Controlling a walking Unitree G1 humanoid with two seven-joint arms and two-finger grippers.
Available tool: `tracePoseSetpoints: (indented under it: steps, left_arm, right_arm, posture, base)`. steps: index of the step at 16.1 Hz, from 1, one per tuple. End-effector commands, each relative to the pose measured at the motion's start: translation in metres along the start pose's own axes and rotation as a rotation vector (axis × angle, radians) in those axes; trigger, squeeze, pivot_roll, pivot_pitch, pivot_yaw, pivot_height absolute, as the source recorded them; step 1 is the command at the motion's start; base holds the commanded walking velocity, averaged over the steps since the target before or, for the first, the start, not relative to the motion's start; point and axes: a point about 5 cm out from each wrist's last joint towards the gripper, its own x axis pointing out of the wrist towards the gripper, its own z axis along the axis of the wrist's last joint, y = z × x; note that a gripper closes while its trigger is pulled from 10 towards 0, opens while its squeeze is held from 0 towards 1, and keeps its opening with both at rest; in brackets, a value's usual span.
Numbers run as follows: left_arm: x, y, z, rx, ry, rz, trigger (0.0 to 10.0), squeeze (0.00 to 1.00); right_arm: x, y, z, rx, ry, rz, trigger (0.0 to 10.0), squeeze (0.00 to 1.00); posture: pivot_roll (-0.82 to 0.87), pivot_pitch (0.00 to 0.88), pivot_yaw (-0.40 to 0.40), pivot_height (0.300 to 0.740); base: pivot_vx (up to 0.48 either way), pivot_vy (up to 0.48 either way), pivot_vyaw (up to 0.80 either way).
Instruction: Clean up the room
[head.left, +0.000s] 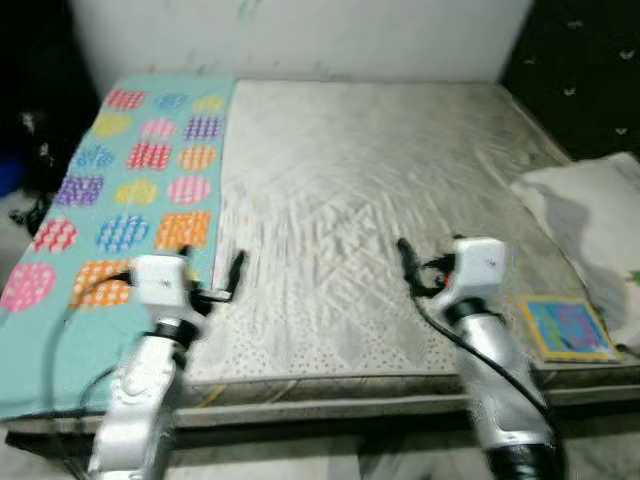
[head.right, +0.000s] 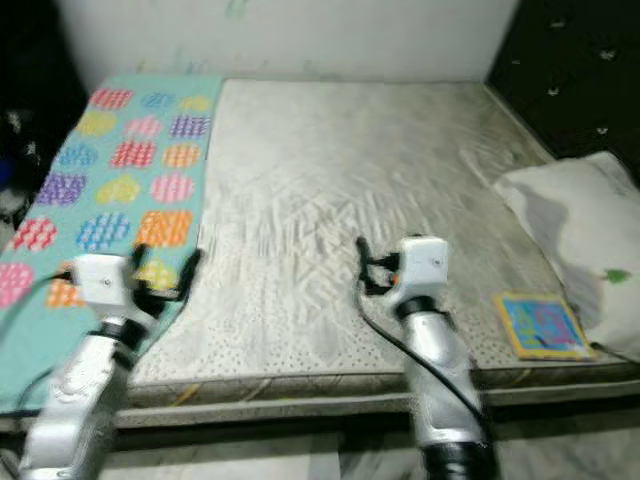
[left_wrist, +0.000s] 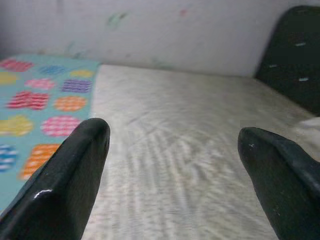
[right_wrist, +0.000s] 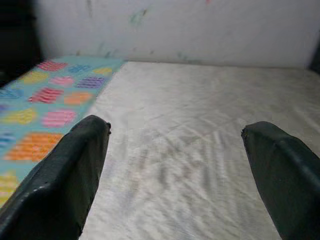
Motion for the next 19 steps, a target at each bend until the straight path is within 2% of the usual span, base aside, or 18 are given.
tracePoseSetpoints:
  steps: [1,5,7,13,19]
  left_arm:
    - [0.0024,-0.0077,0.0032,-0.011,-0.014,-0.029,10.0,0.0]
    - [0.0033,-0.0075,0.0032,-0.006,-0.011,-0.029,10.0,0.0]
    - [0.0056,-0.0045,0.0034,0.004,-0.012,0.028,10.0,0.0]
    - [0.0058,-0.0023,0.0024,-0.001,-0.004,0.04,10.0,0.0]
    - [0.0055,-0.0051,0.001,-0.014,0.001,0.03,10.0,0.0]
  right_arm:
    - [-0.0035,-0.0119,0.0019,-0.019,-0.008,-0.041,10.0,0.0]
    - [-0.0031,-0.0129,0.0017,-0.021,-0.009,-0.05,10.0,0.0]
    - [-0.0032,-0.0125,0.0013,-0.019,-0.009,-0.052,10.0,0.0]
    - [-0.0032,-0.0129,-0.0001,-0.025,-0.008,-0.05,10.0,0.0]
    - [-0.0034,-0.0127,-0.0002,-0.036,-0.004,-0.04,10.0,0.0]
  posture:
    - [-0.05,0.095,-0.011,0.74]
    - [-0.04,0.096,-0.008,0.74]
    - [-0.04,0.096,-0.008,0.74]
    - [-0.04,0.092,-0.007,0.74]
    - [-0.04,0.092,-0.014,0.74]
  base:
    - [0.416,0.0,0.0]
    - [0.413,0.0,0.0]
    - [0.0,0.0,0.0]
    - [0.0,0.0,0.0]
    - [0.0,0.429,0.0]
